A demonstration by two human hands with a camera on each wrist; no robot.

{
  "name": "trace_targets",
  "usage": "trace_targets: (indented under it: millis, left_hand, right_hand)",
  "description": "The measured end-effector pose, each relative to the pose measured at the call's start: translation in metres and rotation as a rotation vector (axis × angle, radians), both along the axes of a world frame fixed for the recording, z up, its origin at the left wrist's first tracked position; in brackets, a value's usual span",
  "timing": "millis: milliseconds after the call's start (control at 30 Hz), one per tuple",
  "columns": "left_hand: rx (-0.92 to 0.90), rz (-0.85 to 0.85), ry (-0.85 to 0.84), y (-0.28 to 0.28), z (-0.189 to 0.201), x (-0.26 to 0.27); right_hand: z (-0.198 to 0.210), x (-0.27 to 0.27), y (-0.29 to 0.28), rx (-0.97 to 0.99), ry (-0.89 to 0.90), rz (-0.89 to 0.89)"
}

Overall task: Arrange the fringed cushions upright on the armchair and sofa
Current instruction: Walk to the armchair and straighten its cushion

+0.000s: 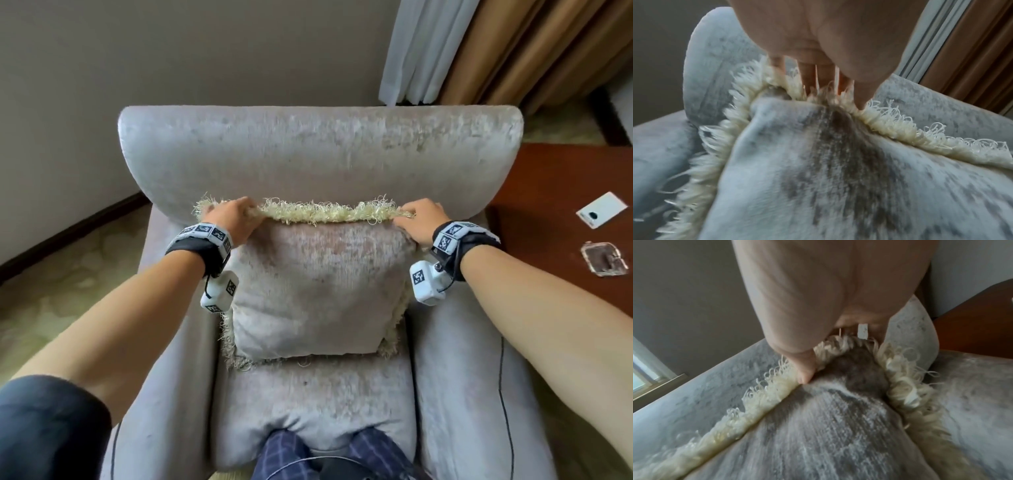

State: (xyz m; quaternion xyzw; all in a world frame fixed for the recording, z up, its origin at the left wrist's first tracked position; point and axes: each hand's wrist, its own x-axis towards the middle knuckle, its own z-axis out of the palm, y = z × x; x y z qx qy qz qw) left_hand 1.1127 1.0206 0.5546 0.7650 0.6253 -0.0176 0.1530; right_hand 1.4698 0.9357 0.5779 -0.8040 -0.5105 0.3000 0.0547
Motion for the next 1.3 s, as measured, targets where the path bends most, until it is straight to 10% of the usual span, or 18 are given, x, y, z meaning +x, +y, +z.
trace_targets:
  millis: [467, 833, 1300]
  left_hand:
    - [0.033, 0.0, 0.128, 0.041, 0.019, -0.007]
    - [0.014, 0.129, 0.107, 0.059, 0.007, 0.008]
    - [0.1, 0.111, 0.056, 0.04, 0.005, 0.012]
  right_hand:
    - [0.017, 0.019, 0.037, 0.077, 0.002, 0.068]
    - [-0.005, 0.001, 0.06, 0.087, -0.359, -0.038]
    - [-0.009, -0.002, 0.046, 0.149, -0.196, -0.025]
